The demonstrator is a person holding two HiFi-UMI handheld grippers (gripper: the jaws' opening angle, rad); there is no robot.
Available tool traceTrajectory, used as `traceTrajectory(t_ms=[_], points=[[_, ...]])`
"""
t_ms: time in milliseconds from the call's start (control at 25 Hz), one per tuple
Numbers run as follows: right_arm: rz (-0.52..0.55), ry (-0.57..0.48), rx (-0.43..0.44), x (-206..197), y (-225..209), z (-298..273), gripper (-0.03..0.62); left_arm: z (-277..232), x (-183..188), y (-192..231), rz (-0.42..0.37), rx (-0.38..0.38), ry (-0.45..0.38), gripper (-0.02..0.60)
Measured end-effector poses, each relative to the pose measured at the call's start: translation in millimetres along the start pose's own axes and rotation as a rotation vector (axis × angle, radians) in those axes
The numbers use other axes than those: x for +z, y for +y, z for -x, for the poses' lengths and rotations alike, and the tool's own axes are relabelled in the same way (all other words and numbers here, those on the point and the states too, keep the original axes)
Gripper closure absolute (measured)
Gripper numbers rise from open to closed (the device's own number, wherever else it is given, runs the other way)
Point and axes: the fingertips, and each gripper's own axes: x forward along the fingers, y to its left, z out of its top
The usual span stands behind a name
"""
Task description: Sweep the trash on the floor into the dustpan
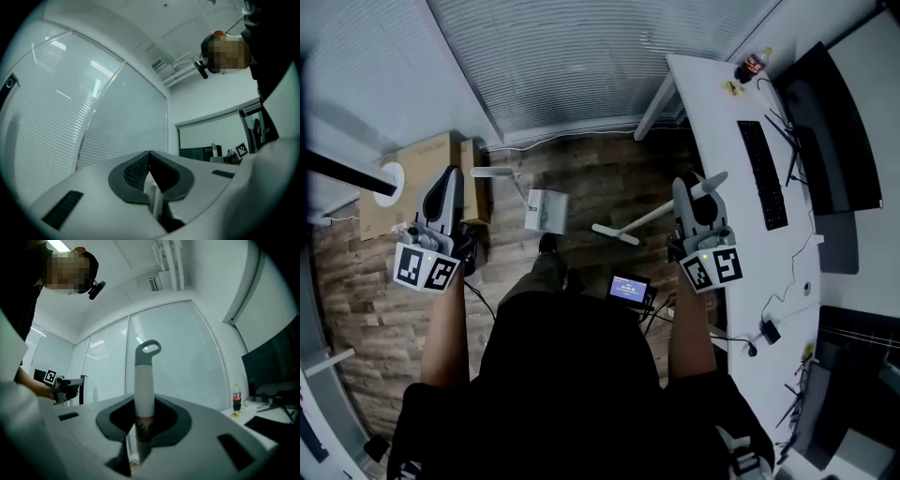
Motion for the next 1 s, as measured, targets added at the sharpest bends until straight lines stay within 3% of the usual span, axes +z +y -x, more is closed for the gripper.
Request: traceTrajectory(t_ms=[320,520,800,1000], points=[[0.022,0.028,-0.039,-17.2,22.6,48.6,0.522,43.0,-14.3,-36.6,-0.021,0.018,0.07,0.588],[0.004,0.053,-0.045,-27.9,43.2,71.7,0.522,61.6,-24.4,-50.1,0.019,-0.016,0.108,0.588],[-0.008,0.053,-0.104,-32.4,65.2,100.5,0.522,77.3,-24.2,-57.8,0.044,-0.063,0.098,0.588],[0.013,0.071,-0.146,-36.8,91.4,113.1,0.525,97.1,-16.8,-63.1,0.01,-0.121,0.107,0.588]])
